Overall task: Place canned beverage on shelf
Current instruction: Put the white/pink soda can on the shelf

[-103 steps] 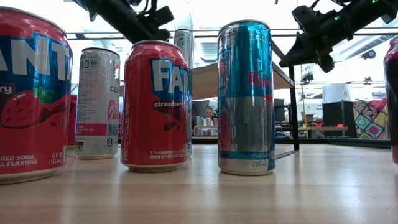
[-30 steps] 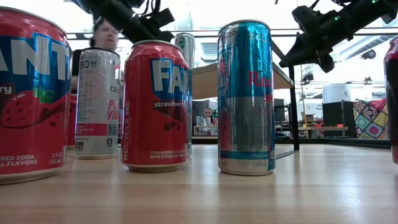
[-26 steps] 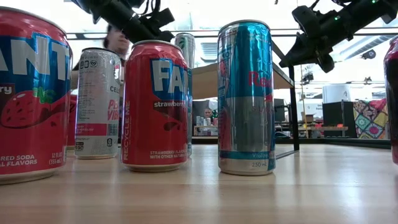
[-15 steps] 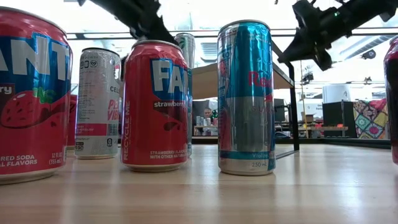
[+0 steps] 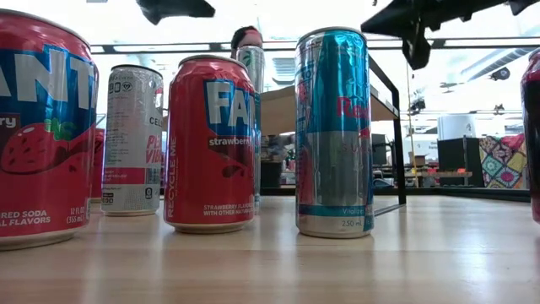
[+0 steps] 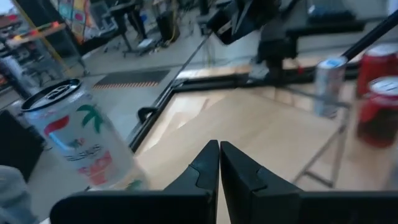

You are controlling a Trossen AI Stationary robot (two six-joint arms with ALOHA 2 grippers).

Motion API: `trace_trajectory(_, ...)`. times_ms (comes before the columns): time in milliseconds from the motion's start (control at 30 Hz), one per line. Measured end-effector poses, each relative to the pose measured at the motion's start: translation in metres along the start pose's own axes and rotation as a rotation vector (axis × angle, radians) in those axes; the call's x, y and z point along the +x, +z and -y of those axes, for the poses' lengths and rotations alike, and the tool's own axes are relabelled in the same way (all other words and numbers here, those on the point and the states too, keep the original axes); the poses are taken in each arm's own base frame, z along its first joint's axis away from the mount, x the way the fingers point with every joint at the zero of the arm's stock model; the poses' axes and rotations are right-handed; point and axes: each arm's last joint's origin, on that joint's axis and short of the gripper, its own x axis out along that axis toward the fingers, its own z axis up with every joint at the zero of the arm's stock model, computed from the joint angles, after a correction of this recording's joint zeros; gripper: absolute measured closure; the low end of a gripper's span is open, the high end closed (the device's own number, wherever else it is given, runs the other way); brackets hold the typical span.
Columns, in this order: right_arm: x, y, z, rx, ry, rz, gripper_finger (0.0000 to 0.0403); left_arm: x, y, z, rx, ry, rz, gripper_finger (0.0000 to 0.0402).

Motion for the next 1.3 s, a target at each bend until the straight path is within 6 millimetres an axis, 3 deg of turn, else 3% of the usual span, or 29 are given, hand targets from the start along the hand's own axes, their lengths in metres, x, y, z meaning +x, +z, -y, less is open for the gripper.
trace_trajectory(267, 0.011, -0.006, -0.025, 0.04, 0.141, 0.026, 0.0394, -0.033, 0.001, 0.01, -0.048, -0.116, 0.117, 0.0402)
trace_trajectory(467, 0.021, 0.01, -0.043, 0.051, 0.158, -0.052, 0.0394, -0.048, 0.009, 0.018, -0.055, -0.203, 0.158, 0.0402)
trace_trajectory(733, 0.042, 0.025, -0.063, 0.043, -0.051, -0.373, 0.0394, -0.053, 0.016, 0.022, -0.048, -0.235, 0.175, 0.0402)
trace_trajectory(1000, 0.05, 0.034, -0.095, 0.03, -0.196, -0.657, 0.0394, -0.053, 0.017, 0.021, -0.054, -0.23, 0.178, 0.0402)
trace_trajectory(1300, 0.052, 0.015, -0.111, 0.17, -0.299, -0.983, 0.0394, -0.053, 0.017, 0.021, -0.06, -0.23, 0.177, 0.0402)
